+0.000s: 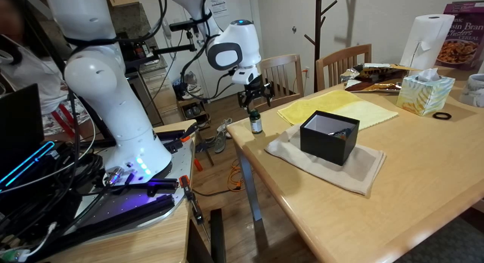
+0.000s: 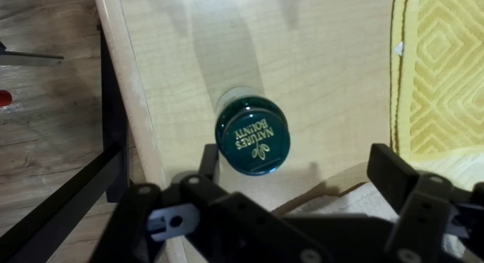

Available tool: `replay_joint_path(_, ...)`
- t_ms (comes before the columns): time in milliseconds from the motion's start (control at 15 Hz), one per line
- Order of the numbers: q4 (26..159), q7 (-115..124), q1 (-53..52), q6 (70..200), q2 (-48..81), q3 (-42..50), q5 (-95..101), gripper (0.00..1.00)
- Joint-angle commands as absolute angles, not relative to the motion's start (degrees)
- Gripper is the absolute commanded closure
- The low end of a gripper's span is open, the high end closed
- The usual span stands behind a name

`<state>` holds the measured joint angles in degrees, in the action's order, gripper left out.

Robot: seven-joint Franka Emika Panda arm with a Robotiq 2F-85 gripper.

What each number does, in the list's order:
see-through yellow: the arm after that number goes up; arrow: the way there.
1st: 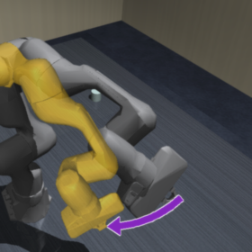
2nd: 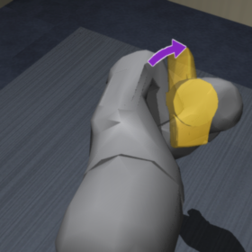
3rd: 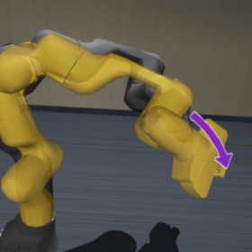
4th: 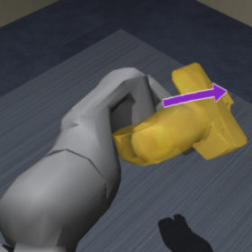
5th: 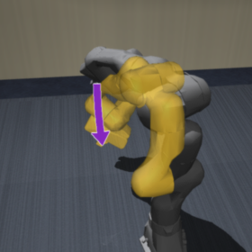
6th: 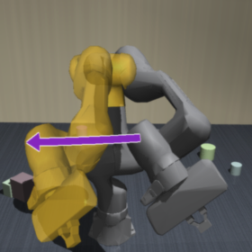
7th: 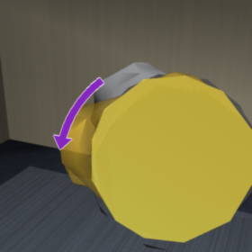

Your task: Pick up the bottle in the black box and place it on the table

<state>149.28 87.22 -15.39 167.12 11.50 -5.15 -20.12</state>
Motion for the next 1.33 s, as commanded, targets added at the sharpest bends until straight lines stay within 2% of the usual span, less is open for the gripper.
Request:
replay_joint_path(0,152.1,87.3,-15.4,167.1,5.7,-6.3,-17.5,0.00)
replay_joint_path(267,154.8,81.0,-14.8,165.7,-1.0,-10.1,-18.5,0.00)
replay_joint_path(467,155.6,68.3,-15.4,160.0,-6.5,-12.9,-25.9,0.00)
replay_joint_path(867,156.2,45.7,-15.8,142.9,-14.7,-9.8,-30.3,0.00)
replay_joint_path(1267,154.2,27.8,-12.1,128.5,-14.8,-6.8,-24.9,0.00)
